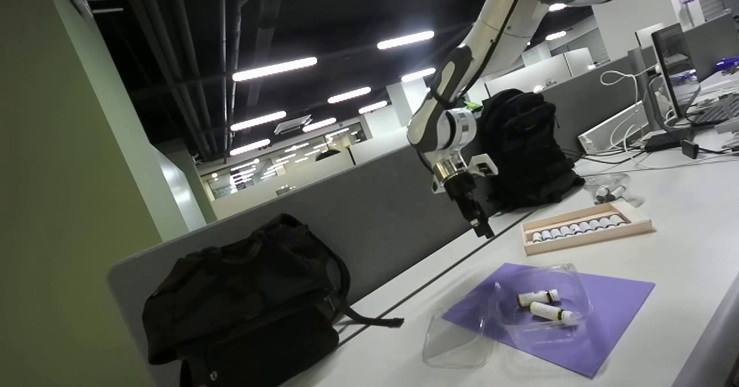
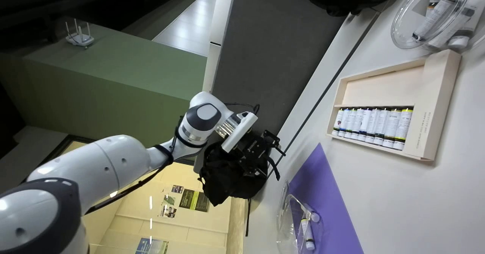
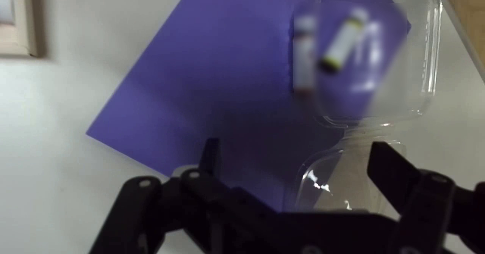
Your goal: Close the lid on the clear container
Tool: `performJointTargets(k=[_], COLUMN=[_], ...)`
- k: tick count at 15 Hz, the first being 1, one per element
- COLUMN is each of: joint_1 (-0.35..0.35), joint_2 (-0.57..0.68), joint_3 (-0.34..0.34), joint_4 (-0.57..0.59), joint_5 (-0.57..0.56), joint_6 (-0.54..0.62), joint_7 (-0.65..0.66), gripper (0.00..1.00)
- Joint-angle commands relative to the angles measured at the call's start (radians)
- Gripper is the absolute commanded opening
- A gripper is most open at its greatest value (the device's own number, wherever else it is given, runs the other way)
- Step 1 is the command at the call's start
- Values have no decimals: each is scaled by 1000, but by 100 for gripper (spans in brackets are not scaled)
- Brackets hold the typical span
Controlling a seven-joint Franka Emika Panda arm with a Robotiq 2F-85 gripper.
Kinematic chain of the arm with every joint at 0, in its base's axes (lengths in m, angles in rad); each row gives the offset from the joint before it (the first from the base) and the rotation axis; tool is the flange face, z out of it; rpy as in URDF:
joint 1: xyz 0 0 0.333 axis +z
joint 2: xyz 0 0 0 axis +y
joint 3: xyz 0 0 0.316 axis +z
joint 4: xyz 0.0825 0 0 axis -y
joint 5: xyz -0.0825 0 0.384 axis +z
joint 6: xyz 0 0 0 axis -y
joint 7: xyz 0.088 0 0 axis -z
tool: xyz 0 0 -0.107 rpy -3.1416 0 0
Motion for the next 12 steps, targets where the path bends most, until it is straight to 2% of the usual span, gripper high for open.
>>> performJointTargets(k=[1, 2, 4, 10, 12], joint_1=[24, 4, 12, 1, -14], joint_2=[168, 81, 113, 105, 135], joint_3=[40, 40, 48, 46, 55], joint_4=[240, 95, 116, 114, 149], joint_5=[4, -10, -13, -12, 2], joint_6=[-117, -43, -40, -40, -3], joint_7=[82, 30, 31, 25, -4], gripper=[100, 100, 100, 100, 100])
